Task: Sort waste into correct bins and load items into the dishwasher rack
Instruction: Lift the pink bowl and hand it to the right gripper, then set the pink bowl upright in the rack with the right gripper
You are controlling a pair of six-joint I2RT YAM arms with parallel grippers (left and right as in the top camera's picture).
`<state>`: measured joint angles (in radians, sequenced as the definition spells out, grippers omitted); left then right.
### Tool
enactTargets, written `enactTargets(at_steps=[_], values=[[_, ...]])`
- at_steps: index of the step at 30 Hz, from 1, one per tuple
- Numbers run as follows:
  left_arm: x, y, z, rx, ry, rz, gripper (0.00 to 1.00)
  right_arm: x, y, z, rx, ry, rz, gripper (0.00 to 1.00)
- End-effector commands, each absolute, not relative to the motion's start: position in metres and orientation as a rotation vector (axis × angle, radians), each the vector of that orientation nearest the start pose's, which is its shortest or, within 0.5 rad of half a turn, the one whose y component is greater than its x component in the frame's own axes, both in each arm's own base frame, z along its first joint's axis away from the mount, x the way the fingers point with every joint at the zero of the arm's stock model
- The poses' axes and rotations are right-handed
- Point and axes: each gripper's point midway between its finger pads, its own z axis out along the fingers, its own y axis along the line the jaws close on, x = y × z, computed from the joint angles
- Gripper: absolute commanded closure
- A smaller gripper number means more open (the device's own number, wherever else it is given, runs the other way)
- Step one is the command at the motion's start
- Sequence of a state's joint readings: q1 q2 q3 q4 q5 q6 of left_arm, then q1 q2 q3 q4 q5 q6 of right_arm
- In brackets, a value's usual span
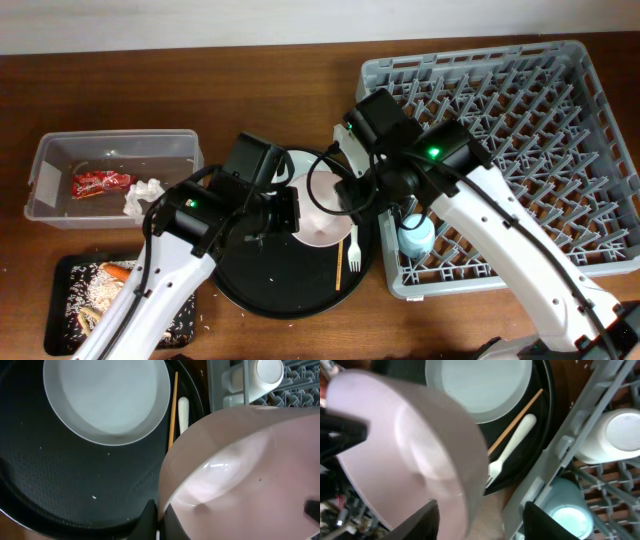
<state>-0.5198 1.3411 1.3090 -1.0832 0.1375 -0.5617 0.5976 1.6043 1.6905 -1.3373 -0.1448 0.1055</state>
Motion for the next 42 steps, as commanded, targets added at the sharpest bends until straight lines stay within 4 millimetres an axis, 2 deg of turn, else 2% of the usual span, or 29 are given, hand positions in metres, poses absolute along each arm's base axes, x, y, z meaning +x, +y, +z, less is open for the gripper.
enactTargets(at_steps=[1,3,6,8,10,11,13,15,16,18,20,22,24,26,27,28,29,31,32,33,35,39,42], values=[[0.258,-0.182,0.207,-0.007,2.788,-0.538,1.0,0.275,0.214,0.22,-0.722,2.781,0.319,0.51],[0.258,-0.182,0.207,-0.007,2.788,-0.539,1.0,0.275,0.214,0.215,-0.723,2.787,0.316,0.58],[0.258,-0.183,0.208,-0.006,2.786,-0.542,1.0,0.277,0.215,0.204,-0.724,2.791,0.316,0.59],[0.256,-0.186,0.208,0.001,2.791,-0.571,1.0,0.278,0.216,0.205,-0.722,2.783,0.319,0.76],[0.254,-0.189,0.209,0.009,2.796,-0.597,1.0,0.278,0.216,0.205,-0.723,2.785,0.318,0.87],[0.255,-0.189,0.209,0.009,2.793,-0.599,1.0,0.278,0.216,0.205,-0.723,2.785,0.318,0.96],[0.255,-0.189,0.21,0.009,2.79,-0.601,1.0,0.278,0.216,0.205,-0.723,2.784,0.317,0.96],[0.255,-0.189,0.212,0.009,2.785,-0.603,0.79,0.283,0.211,0.205,-0.708,2.775,0.266,0.96],[0.256,-0.189,0.213,0.006,2.78,-0.605,0.73,0.287,0.206,0.204,-0.698,2.77,0.221,0.96],[0.262,-0.185,0.222,-0.016,2.756,-0.611,0.69,0.294,0.195,0.204,-0.675,2.752,0.115,0.96],[0.272,-0.175,0.24,-0.013,2.693,-0.612,0.66,0.306,0.177,0.206,-0.638,2.719,-0.046,0.96],[0.278,-0.162,0.248,-0.055,2.656,-0.595,0.63,0.315,0.162,0.21,-0.579,2.688,-0.181,0.96],[0.286,-0.144,0.251,-0.121,2.627,-0.541,0.61,0.331,0.131,0.221,-0.417,2.621,-0.401,0.96],[0.287,-0.141,0.251,-0.137,2.623,-0.533,0.54,0.344,0.097,0.237,-0.267,2.525,-0.618,0.96],[0.287,-0.141,0.251,-0.136,2.623,-0.534,0.39,0.348,0.084,0.244,-0.231,2.49,-0.692,0.96],[0.287,-0.141,0.251,-0.136,2.624,-0.535,0.08,0.352,0.069,0.25,-0.187,2.458,-0.769,0.96],[0.287,-0.141,0.251,-0.136,2.624,-0.534,0.01,0.354,0.057,0.254,-0.151,2.44,-0.818,0.96],[0.287,-0.141,0.251,-0.136,2.624,-0.534,0.01,0.358,0.025,0.26,-0.051,2.424,-0.905,0.96],[0.287,-0.141,0.251,-0.136,2.624,-0.534,0.01,0.359,0.016,0.261,-0.017,2.428,-0.913,0.96],[0.287,-0.141,0.251,-0.136,2.624,-0.535,0.01,0.361,-0.007,0.261,0.064,2.437,-0.939,0.96],[0.287,-0.141,0.251,-0.136,2.624,-0.535,0.01,0.362,-0.036,0.262,0.174,2.437,-0.965,0.96],[0.287,-0.141,0.251,-0.136,2.624,-0.534,0.01,0.371,-0.076,0.274,0.347,2.347,-1.014,0.96],[0.287,-0.141,0.251,-0.136,2.624,-0.534,0.01,0.381,-0.093,0.29,0.427,2.207,-1.148,0.96]])
